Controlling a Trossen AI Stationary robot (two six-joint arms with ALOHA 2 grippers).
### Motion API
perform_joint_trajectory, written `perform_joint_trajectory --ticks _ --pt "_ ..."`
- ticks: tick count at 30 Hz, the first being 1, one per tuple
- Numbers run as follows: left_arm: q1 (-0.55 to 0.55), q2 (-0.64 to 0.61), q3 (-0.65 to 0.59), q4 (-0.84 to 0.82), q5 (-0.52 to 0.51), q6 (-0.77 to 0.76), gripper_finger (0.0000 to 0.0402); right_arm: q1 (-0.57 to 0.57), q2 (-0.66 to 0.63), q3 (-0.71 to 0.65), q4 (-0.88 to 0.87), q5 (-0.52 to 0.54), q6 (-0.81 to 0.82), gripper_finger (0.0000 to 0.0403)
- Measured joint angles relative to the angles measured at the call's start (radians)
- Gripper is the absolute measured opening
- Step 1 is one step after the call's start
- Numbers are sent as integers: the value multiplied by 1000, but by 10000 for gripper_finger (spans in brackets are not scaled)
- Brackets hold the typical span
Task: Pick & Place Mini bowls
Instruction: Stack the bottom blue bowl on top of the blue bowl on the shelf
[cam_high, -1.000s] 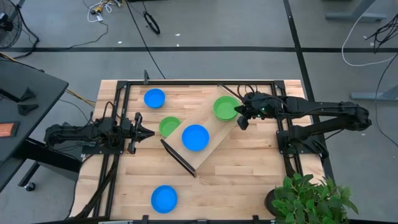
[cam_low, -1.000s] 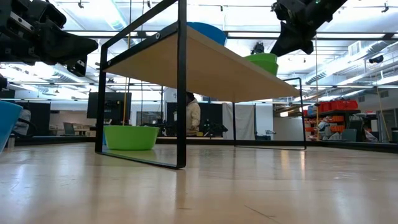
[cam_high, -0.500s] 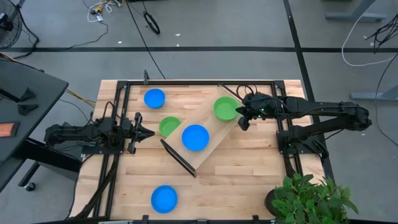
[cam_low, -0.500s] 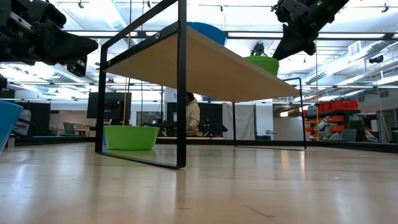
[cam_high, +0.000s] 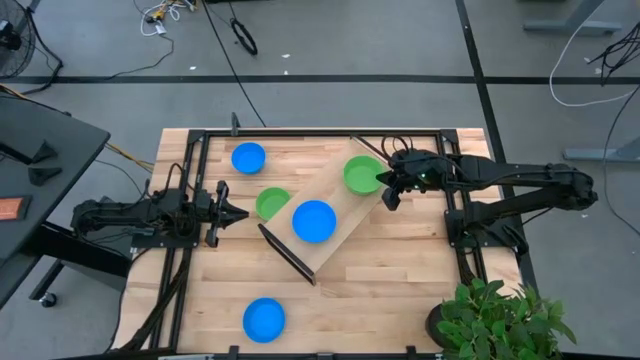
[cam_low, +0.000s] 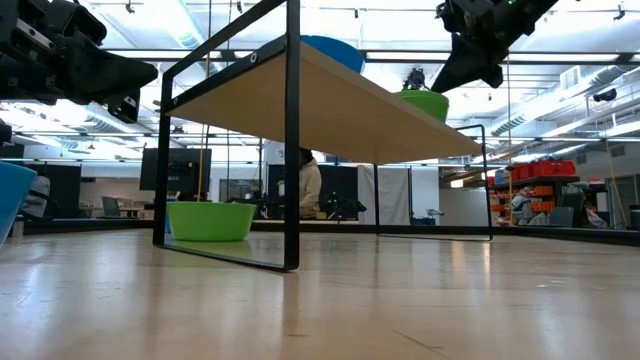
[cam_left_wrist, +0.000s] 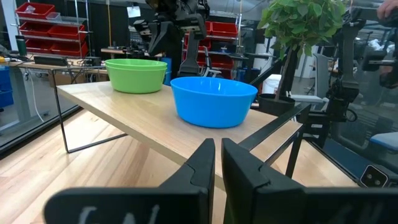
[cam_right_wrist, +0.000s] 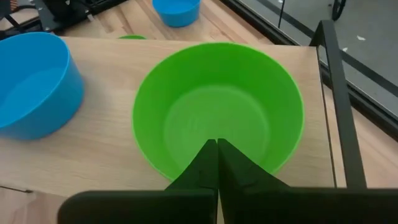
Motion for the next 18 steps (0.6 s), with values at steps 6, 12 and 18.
perform_joint_trajectory --ticks 6,12,18 --pt "0 0 0 0 0 0 32 29 0 0 29 -5 -42 3" --pt "0 0 0 0 0 0 32 47 -13 0 96 -37 -52 20" --pt "0 0 0 0 0 0 32 47 -60 5 168 -42 -52 24"
